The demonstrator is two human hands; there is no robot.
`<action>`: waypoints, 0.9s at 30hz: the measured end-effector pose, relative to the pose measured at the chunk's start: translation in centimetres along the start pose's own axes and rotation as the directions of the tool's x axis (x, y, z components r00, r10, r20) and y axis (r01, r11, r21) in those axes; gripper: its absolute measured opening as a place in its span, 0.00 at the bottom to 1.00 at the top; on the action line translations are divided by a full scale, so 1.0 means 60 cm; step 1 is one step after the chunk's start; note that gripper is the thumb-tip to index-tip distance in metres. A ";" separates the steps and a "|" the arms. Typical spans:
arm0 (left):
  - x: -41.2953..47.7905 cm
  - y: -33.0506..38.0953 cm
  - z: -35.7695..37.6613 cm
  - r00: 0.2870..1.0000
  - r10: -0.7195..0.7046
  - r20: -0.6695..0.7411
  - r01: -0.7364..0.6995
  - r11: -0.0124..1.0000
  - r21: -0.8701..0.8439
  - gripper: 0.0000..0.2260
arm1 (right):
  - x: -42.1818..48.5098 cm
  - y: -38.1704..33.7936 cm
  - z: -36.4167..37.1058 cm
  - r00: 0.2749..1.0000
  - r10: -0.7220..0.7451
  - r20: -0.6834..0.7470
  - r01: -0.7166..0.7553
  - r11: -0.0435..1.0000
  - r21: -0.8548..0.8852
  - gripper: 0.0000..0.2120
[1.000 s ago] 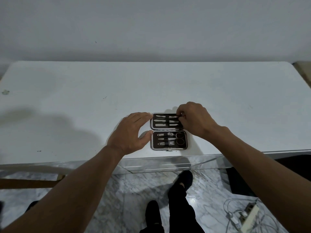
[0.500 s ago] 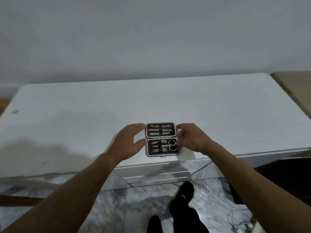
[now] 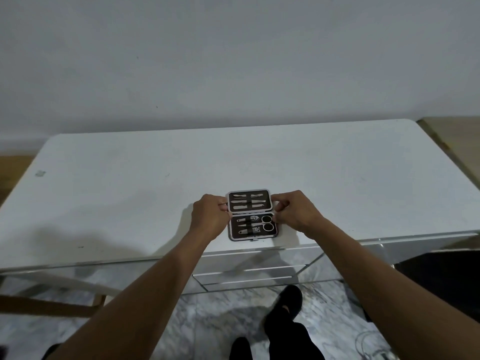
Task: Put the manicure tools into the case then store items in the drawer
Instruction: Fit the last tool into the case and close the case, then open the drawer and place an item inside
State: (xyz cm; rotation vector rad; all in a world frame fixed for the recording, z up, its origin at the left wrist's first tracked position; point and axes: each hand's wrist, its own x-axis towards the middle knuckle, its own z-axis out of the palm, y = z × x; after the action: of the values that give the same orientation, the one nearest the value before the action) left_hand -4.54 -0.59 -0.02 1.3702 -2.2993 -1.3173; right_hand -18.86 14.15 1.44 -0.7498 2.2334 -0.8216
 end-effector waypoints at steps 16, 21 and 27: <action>-0.018 -0.010 0.003 0.993 0.068 -0.096 -0.086 0.978 -0.191 0.14 | -0.023 0.010 0.018 0.984 0.071 -0.161 -0.007 0.930 0.367 0.09; -0.033 -0.018 0.005 0.987 0.109 -0.114 -0.130 0.971 -0.202 0.10 | -0.036 0.007 0.020 0.982 0.096 -0.166 -0.005 0.878 0.478 0.12; -0.072 -0.051 0.004 0.972 0.227 0.067 -0.202 0.943 -0.264 0.21 | -0.059 0.025 0.033 0.974 0.062 -0.218 0.032 0.915 0.401 0.11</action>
State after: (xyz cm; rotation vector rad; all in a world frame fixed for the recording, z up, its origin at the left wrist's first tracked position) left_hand -0.24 2.29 -1.24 0.9653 -2.1675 -1.5706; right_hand -15.61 16.86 0.47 -0.4566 2.1503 -1.3669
